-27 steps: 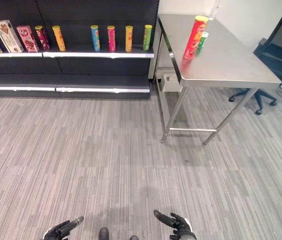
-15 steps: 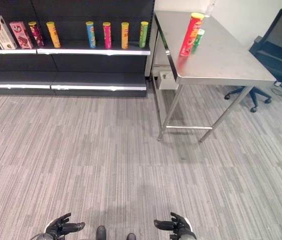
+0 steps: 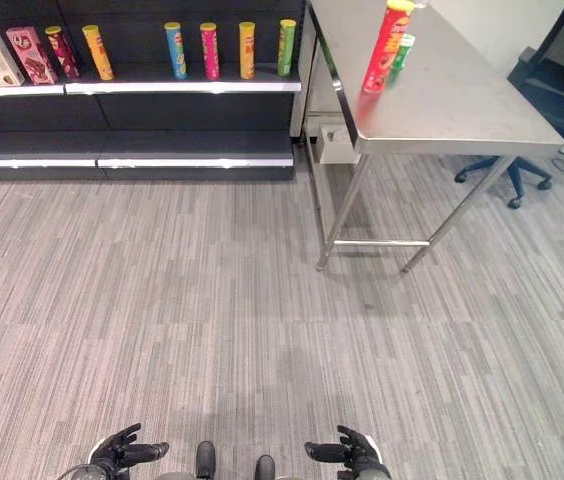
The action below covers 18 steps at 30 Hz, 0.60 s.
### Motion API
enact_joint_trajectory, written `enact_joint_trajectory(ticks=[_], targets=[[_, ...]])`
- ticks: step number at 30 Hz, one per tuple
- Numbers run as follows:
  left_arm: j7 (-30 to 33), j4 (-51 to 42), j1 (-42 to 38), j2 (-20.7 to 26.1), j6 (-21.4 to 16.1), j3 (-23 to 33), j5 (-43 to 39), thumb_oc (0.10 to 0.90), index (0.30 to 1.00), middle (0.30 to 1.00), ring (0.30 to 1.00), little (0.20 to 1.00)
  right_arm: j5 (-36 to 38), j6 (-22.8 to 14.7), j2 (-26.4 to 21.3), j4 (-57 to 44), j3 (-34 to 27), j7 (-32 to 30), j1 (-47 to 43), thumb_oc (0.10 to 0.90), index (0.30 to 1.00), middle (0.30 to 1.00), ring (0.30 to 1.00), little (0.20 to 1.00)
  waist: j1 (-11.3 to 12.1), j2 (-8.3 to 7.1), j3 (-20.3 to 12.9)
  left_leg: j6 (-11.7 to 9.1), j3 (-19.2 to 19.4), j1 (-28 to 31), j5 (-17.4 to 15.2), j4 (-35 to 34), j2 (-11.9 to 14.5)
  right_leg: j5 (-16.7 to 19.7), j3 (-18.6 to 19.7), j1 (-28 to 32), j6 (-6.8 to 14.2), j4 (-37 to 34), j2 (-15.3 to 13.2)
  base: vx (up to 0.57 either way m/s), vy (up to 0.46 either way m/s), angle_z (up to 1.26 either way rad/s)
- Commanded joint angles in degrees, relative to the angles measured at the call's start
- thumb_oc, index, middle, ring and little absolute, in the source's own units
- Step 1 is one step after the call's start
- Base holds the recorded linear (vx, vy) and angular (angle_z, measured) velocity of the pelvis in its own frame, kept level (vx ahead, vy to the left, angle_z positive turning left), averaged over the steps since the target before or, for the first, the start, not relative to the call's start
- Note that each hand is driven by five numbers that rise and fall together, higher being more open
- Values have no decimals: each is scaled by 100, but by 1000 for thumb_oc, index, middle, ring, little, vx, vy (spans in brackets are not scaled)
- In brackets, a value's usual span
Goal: Put the goods on the table back onto the shelves and tidy them up.
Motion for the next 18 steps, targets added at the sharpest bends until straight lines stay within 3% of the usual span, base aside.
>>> enact_joint_trajectory(ticks=[1,3,5,10,12,14,15,18], targets=[[52,-53,-377,59,-230,-107,-155,800,900,900,900,900,91,-193,-373,-116,7,-50,-184,800,900,900,900,900,135,-143,337,-355,146,-363,-732,1435,460,-327,-273,118,465,-73,-431,-10,-109,17],[64,-25,-358,-27,-244,-87,-230,800,900,900,900,900,145,-198,-401,-114,-20,-70,-195,800,900,900,900,900,152,-138,382,-321,189,-607,-692,1728,436,-377,-377,207,442,-73,-429,97,-42,30],[56,31,-285,-107,-219,-31,-276,800,900,900,900,900,153,-181,-418,-97,-59,-82,-175,800,900,900,900,900,205,-136,313,-210,311,-775,-717,1329,325,-431,-418,252,492,-73,-446,217,52,15],[71,138,-265,-85,-231,-45,-182,800,900,900,900,900,94,-188,-462,77,-42,-130,-274,800,900,900,900,900,419,-64,126,-231,368,-1354,40,-92,128,-774,-270,409,543,-73,-277,285,106,11],[59,67,-221,-63,-228,12,-219,800,900,900,900,900,46,-191,-412,81,-44,-106,-247,800,900,900,900,900,470,-44,43,-201,404,-1170,260,-279,138,-880,-160,573,532,-73,-201,358,160,-7],[53,61,-171,-49,-220,52,-238,800,900,900,900,900,47,-183,-368,67,-61,-86,-231,800,900,900,900,900,480,-83,-9,-133,398,-1073,253,-310,92,-860,-111,665,539,-73,-240,294,142,-54],[49,63,-114,13,-192,121,-224,800,900,900,900,900,20,-171,-271,93,-72,-57,-192,800,900,900,900,900,511,-211,-86,7,399,-928,176,-282,-5,-845,-59,770,601,141,-387,304,164,-66],[18,36,-139,151,-144,177,-183,800,900,900,900,900,-13,-169,-171,42,-40,27,-221,800,900,900,900,900,550,-287,-9,243,412,-624,-158,-121,-66,-658,8,146,914,1725,-626,282,190,-51]])
